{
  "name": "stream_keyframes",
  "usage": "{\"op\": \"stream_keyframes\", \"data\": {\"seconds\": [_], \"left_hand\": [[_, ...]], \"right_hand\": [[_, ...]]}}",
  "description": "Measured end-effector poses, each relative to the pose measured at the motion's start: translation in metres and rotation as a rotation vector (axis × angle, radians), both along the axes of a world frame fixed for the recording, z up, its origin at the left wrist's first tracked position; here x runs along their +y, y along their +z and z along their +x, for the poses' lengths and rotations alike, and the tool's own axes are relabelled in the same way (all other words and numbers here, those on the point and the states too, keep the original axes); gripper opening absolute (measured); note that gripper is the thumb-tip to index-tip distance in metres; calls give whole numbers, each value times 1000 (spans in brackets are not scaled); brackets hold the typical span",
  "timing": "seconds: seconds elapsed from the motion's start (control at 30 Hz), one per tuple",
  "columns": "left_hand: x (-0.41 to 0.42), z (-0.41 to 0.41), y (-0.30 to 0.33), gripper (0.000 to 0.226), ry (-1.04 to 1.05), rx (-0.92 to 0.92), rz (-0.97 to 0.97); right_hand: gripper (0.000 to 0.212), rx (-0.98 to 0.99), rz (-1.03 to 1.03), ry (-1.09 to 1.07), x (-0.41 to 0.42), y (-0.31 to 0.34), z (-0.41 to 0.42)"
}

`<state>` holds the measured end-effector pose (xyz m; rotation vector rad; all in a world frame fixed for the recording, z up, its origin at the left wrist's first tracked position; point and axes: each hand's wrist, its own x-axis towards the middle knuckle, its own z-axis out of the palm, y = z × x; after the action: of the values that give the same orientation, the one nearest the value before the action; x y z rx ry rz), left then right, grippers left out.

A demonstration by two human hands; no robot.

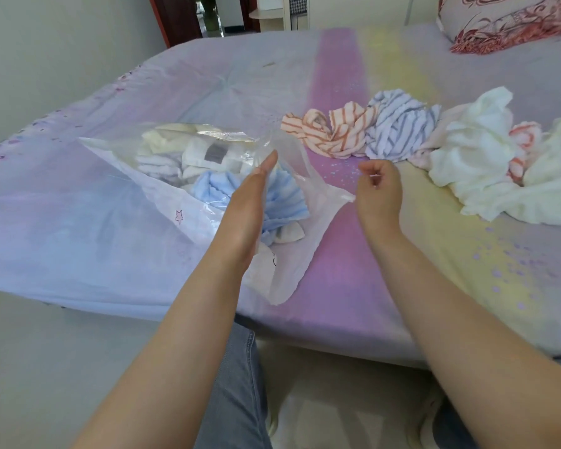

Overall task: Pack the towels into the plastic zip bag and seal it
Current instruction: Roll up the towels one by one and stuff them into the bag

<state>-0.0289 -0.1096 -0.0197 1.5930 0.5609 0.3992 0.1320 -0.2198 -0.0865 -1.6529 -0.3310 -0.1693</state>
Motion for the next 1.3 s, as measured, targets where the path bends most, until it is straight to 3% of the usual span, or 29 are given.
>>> {"op": "stream_keyframes", "data": {"seconds": [0.1,0.23,0.3,0.4,0.5,0.57,0.67,0.73,0.83,0.93,1.03,1.1,1.17,1.3], "left_hand": [[2,18,-2,48,17,18,162],[4,38,-15,59,23,77,820],[9,46,-17,64,84,133,976],[14,49,-18,52,156,83,980],[17,48,-22,46,180,57,930],[17,47,-24,46,178,61,892],[17,44,-27,43,174,59,867],[17,42,-29,40,175,58,849],[13,36,-32,43,175,55,824],[5,29,-34,49,190,88,838],[-1,22,-36,53,195,127,868],[-4,17,-35,51,188,138,876],[-6,12,-34,44,187,142,864],[-8,4,-32,42,186,144,811]], "right_hand": [[23,48,-353,111,12,-6,57],[31,14,-695,261,41,2,106],[35,-69,-899,351,55,8,128],[52,-100,-1082,403,72,16,155],[48,-160,-1274,392,78,9,175],[57,-168,-1319,430,78,-4,185],[62,-196,-1147,440,70,-16,182],[51,-230,-898,421,59,-18,169],[16,-189,-528,305,22,-27,137],[16,-35,-329,202,-17,-43,98],[35,55,-330,188,-46,-49,61],[15,16,-546,209,-61,-46,46],[23,-5,-650,229,-74,-30,34],[41,14,-243,265,-92,22,7]]}}
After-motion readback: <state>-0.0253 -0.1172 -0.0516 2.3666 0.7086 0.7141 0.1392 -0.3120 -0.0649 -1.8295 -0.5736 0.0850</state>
